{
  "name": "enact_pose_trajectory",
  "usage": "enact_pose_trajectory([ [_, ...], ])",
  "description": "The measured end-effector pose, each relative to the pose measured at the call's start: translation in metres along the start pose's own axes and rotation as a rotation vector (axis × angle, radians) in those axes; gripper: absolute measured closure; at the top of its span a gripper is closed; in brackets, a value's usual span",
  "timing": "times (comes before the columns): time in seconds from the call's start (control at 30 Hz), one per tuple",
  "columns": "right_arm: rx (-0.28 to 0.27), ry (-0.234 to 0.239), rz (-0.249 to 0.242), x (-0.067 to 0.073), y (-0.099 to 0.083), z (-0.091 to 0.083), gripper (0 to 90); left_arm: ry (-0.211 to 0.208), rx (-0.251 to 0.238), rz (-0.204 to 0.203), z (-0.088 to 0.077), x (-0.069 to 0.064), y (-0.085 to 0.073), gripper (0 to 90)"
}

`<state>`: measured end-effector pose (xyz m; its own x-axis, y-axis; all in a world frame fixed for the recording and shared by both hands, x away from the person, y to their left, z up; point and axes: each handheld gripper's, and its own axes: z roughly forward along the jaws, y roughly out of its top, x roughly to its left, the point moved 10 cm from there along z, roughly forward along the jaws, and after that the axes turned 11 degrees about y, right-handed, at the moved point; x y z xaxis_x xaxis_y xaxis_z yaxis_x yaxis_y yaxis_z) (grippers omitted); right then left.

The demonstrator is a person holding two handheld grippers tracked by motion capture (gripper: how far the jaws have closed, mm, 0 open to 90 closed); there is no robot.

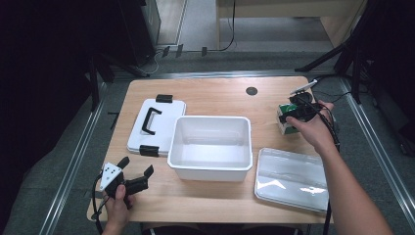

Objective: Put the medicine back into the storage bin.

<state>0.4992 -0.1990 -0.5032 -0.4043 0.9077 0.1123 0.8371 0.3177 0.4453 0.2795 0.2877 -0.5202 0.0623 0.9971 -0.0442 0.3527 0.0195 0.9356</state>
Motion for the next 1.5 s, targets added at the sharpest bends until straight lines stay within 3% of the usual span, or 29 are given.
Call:
enact_pose_trajectory([
  [0.07,-0.006,0.029,-0.07,0.008,0.002,-0.01,4.9,0.0,0.0,0.0,0.0,0.0,0.0,0.0],
  [0.1,-0.018,0.069,-0.142,0.018,0.004,-0.021,4.9,0.0,-0.001,0.0,0.0,0.0,0.0,0.0],
  [0.13,-0.018,0.069,-0.142,0.018,0.004,-0.021,4.9,0.0,0.0,0.0,0.0,0.0,0.0,0.0],
  [0.17,-0.044,0.125,-0.213,0.028,0.007,-0.032,4.9,0.0,0.002,0.003,0.0,0.0,0.0,0.0],
  [0.2,-0.052,0.155,-0.253,0.034,0.007,-0.037,4.9,0.0,0.001,0.003,0.0,-0.001,0.0,0.0],
  [0.23,-0.061,0.185,-0.283,0.039,0.007,-0.043,4.9,-0.001,0.001,0.003,0.0,-0.001,0.0,0.0],
  [0.27,-0.061,0.185,-0.283,0.039,0.007,-0.043,4.9,-0.001,0.002,0.002,0.0,-0.001,0.0,0.0],
  [0.4,-0.082,0.273,-0.408,0.057,0.007,-0.061,5.2,-0.003,0.002,0.003,0.0,-0.001,0.0,0.0],
  [0.43,-0.083,0.284,-0.448,0.061,0.006,-0.065,5.2,-0.003,0.001,0.003,0.0,-0.001,0.0,0.0],
  [0.47,-0.09,0.32,-0.529,0.071,0.004,-0.072,5.3,-0.004,0.001,0.004,0.0,-0.001,0.0,0.0],
  [0.5,-0.09,0.32,-0.529,0.071,0.004,-0.072,5.3,-0.005,0.001,0.003,0.0,-0.001,0.0,0.0],
  [0.6,-0.102,0.385,-0.64,0.088,-0.002,-0.086,5.4,-0.009,-0.001,0.004,0.0,-0.001,0.0,0.0],
  [0.63,-0.102,0.385,-0.64,0.088,-0.002,-0.086,5.4,-0.009,-0.001,0.005,0.0,-0.001,0.0,0.0],
  [0.7,-0.108,0.435,-0.714,0.1,-0.005,-0.095,5.5,-0.009,-0.001,0.007,0.0,-0.002,0.0,0.0],
  [0.87,-0.131,0.449,-0.764,0.112,-0.003,-0.108,5.5,-0.007,-0.001,0.009,0.0,-0.001,0.0,0.0],
  [1.0,-0.161,0.487,-0.798,0.126,0.0,-0.124,5.6,-0.007,-0.001,0.008,0.0,-0.002,0.0,0.0],
  [1.13,-0.18,0.536,-0.849,0.151,0.003,-0.134,5.6,-0.007,-0.002,0.006,0.0,-0.002,0.0,0.0],
  [1.17,-0.18,0.536,-0.849,0.151,0.003,-0.134,5.6,-0.007,-0.002,0.006,0.0,-0.002,0.0,0.0],
  [1.2,-0.18,0.546,-0.871,0.162,0.004,-0.135,5.6,-0.007,-0.002,0.006,0.0,-0.002,0.0,0.0],
  [1.23,-0.18,0.546,-0.871,0.162,0.004,-0.135,5.6,-0.007,-0.002,0.006,0.0,-0.002,0.0,0.0],
  [1.37,-0.172,0.585,-0.916,0.19,0.007,-0.133,5.6,-0.007,-0.001,0.005,0.0,-0.001,0.0,0.0],
  [1.5,-0.148,0.588,-0.935,0.2,0.005,-0.124,5.6,-0.007,-0.002,0.004,-0.001,-0.001,0.0,0.0],
])
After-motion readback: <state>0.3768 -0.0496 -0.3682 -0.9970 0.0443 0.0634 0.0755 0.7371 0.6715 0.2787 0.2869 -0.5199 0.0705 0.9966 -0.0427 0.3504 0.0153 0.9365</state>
